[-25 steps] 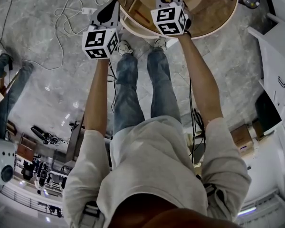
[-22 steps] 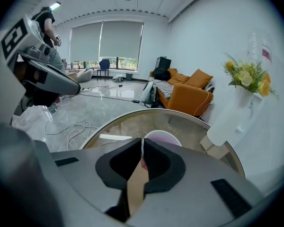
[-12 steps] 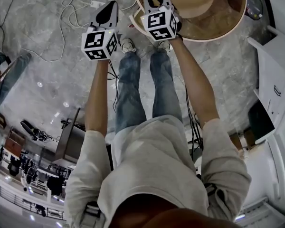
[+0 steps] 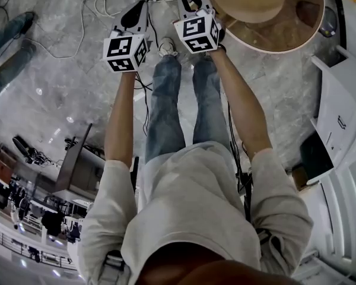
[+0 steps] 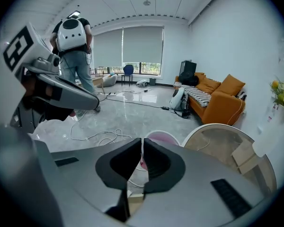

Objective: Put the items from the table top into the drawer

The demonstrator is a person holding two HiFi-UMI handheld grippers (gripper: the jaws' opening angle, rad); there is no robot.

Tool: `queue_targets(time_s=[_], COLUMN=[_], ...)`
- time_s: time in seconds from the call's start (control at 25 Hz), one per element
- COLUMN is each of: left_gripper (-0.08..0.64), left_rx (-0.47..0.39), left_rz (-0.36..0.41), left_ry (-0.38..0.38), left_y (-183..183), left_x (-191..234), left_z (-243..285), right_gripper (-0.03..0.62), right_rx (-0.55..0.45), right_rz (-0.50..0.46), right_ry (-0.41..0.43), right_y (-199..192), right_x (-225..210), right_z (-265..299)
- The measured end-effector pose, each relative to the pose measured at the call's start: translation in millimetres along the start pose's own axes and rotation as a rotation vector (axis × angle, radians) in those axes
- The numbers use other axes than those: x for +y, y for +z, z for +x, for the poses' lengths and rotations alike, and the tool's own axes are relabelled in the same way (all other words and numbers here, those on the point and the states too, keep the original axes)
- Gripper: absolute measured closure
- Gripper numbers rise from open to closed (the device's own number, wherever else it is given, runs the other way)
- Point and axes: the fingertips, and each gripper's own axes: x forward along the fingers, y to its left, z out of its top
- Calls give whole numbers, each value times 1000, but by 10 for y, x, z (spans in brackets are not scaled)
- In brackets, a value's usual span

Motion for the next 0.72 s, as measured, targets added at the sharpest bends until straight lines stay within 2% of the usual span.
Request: queue_targets(time_s=[0.16,0.36,0.72], left_gripper=[545,545,545], left_rx=[14,35,87], left_rz=[-6,-13,-17], left_ry=[-8,-26,-70], left_y=[-178,-508,-1390], left_x=[91,86,-205], left_z=[2,105,553], right_gripper=[557,556,557], right_rx=[17,46,147], right_rz=[10,35,61], right_ry=[14,37,66], right_y=[-133,-503,-1734], right_x=[208,444,565], right_z=[83,197,437])
